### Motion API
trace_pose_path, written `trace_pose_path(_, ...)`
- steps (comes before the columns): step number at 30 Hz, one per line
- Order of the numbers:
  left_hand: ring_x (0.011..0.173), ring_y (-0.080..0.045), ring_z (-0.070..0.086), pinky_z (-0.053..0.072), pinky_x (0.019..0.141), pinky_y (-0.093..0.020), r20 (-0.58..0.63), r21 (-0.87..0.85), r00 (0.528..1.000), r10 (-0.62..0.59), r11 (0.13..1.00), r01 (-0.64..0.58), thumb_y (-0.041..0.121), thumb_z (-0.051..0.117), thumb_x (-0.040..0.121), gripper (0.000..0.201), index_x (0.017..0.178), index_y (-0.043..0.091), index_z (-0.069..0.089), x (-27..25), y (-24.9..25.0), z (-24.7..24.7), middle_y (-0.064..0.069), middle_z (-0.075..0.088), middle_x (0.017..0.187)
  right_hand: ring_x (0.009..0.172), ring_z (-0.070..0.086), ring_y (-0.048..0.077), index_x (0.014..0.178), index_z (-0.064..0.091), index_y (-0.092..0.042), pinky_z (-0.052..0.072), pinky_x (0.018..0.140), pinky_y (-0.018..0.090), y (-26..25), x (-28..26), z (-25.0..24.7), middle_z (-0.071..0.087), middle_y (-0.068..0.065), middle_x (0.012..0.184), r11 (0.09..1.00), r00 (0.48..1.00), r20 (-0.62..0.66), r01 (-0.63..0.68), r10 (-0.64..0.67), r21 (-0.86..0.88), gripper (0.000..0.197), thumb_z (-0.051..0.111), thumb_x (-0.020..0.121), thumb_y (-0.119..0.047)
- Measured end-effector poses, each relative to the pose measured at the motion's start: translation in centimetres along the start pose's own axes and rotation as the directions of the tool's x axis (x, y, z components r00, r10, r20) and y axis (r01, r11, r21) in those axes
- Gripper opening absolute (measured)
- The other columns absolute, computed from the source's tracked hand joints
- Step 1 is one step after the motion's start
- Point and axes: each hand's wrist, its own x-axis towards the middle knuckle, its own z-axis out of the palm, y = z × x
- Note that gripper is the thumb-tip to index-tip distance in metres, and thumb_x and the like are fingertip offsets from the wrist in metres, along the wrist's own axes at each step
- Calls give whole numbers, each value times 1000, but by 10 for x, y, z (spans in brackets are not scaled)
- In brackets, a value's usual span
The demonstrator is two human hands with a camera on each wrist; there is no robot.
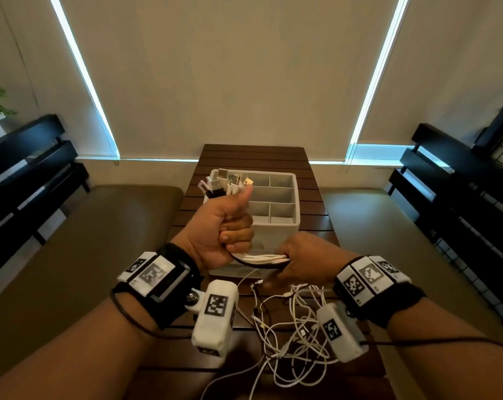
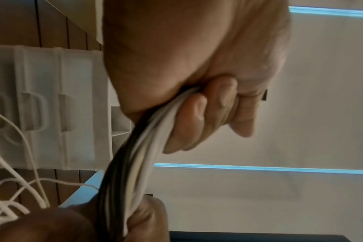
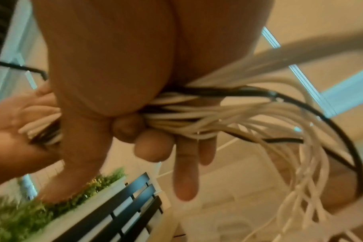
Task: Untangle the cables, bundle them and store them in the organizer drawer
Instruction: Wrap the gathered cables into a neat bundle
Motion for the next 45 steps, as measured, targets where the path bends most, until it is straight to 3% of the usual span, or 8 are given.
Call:
trace_pose_path(9, 50, -7, 42, 25, 35, -14, -303, 243, 953, -16, 965, 93, 23, 78, 66, 26, 78, 17, 56, -3, -9, 5, 5, 46, 57, 77, 56, 16, 89, 67, -17, 50, 71, 30, -9, -3, -30, 51, -7, 68, 891, 971, -210, 10, -117, -454, 22, 55, 91, -35)
trace_pose_path(14, 74, -22, 62, 53, 64, -32, -282, 216, 958, -59, 969, 124, 20, 75, 67, 22, 83, 8, 66, -2, -13, 15, -8, 66, 77, 65, 53, 17, 73, 56, -18, 54, 69, 32, -24, 1, -38, 47, -4, 63, 873, 973, -189, 27, -136, -486, 19, 55, 90, -27)
trace_pose_path(18, 95, -36, 65, 55, 83, -53, -232, 262, 970, -74, 955, 136, 12, 77, 67, 43, 108, 3, 65, -2, -13, 19, -19, 68, 99, 66, 53, 16, 68, 49, -19, 52, 70, 29, -29, 1, -39, 43, -6, 63, 893, 977, -186, 9, -103, -450, 22, 57, 88, -22)
trace_pose_path(25, 93, -41, 69, 58, 77, -44, -223, 455, 965, -140, 860, 230, -14, 75, 66, 49, 113, -12, 62, -4, -18, 23, -30, 68, 104, 75, 51, 17, 98, 67, -11, 50, 77, 31, -33, 3, -37, 51, 0, 76, 867, 980, -156, 33, -127, -496, 20, 55, 92, -26)
trace_pose_path(31, 88, -39, 70, 57, 79, -46, -256, 594, 966, -44, 781, 193, -11, 77, 64, 41, 103, -7, 66, -6, -23, 21, -23, 72, 95, 74, 56, 17, 103, 64, -15, 52, 73, 30, -23, -1, -35, 57, -1, 81, 864, 965, -228, -4, -128, -504, 29, 65, 84, -37)
trace_pose_path(34, 72, -32, 70, 56, 62, -32, -270, 579, 962, -32, 793, 188, -13, 73, 69, 31, 97, -4, 67, -8, -25, 19, -20, 72, 84, 77, 61, 16, 103, 64, -20, 54, 72, 32, -13, -2, -39, 66, -2, 87, 877, 959, -268, -45, -97, -479, 28, 67, 82, -37)
trace_pose_path(38, 76, -36, 68, 56, 80, -46, -268, 523, 960, -86, 823, 220, -11, 71, 71, 27, 97, -6, 66, -6, -29, 16, -22, 70, 83, 76, 59, 15, 99, 66, -18, 53, 74, 32, -14, -2, -34, 66, 0, 84, 891, 947, -299, -34, -116, -453, 23, 61, 87, -37)
trace_pose_path(45, 59, -25, 61, 51, 63, -36, -262, 483, 962, -78, 853, 200, -12, 59, 79, 14, 90, -3, 63, 0, -39, 15, -16, 62, 65, 78, 62, 19, 101, 66, -19, 53, 74, 32, -14, 3, -30, 69, 2, 88, 902, 924, -349, -11, -156, -431, 21, 62, 87, -35)
